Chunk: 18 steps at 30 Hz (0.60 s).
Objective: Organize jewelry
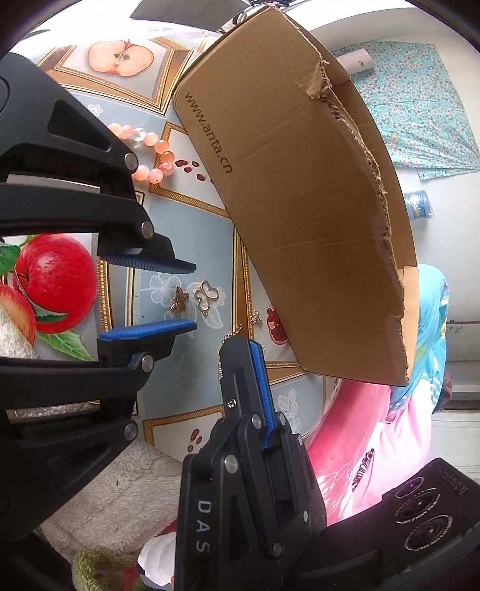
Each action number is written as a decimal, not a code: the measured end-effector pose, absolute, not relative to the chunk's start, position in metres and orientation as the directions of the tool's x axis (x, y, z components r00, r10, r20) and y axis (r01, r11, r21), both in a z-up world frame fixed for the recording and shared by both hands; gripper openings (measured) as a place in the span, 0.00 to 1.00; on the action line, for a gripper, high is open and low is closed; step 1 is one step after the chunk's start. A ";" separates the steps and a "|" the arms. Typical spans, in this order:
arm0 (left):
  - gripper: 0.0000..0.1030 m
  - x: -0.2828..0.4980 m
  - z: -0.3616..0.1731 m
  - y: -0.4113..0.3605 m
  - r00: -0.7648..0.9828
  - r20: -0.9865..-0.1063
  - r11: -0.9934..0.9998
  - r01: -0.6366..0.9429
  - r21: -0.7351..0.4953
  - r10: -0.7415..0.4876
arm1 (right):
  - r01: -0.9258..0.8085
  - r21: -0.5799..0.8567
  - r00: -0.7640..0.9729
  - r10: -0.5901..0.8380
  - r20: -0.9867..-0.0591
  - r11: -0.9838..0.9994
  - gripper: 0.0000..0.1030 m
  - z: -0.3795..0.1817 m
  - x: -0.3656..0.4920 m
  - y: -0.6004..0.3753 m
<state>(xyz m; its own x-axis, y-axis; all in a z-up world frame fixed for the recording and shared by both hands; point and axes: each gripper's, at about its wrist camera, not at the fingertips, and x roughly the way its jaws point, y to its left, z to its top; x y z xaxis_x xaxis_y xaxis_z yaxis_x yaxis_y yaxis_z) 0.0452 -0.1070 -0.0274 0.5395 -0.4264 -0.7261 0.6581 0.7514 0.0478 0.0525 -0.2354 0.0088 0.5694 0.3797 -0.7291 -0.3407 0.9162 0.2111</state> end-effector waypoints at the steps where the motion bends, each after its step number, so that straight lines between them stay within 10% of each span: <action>1: 0.23 0.046 -0.030 -0.108 0.534 -0.735 0.747 0.663 0.057 -0.418 | -0.340 0.214 0.570 0.382 -0.727 0.916 0.03 0.009 0.052 -0.236; 18: 0.10 0.051 -0.030 -0.112 0.522 -0.732 0.719 0.692 0.062 -0.439 | -0.330 0.229 0.584 0.388 -0.713 0.916 0.03 0.010 0.052 -0.243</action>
<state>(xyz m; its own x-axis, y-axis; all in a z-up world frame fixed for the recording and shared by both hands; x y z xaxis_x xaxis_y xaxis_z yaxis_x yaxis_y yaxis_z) 0.0507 -0.1124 -0.0296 0.5219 -0.4388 -0.7315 0.6918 0.7195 0.0619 0.0516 -0.2435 0.0100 0.5836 0.3884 -0.7131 -0.3295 0.9159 0.2291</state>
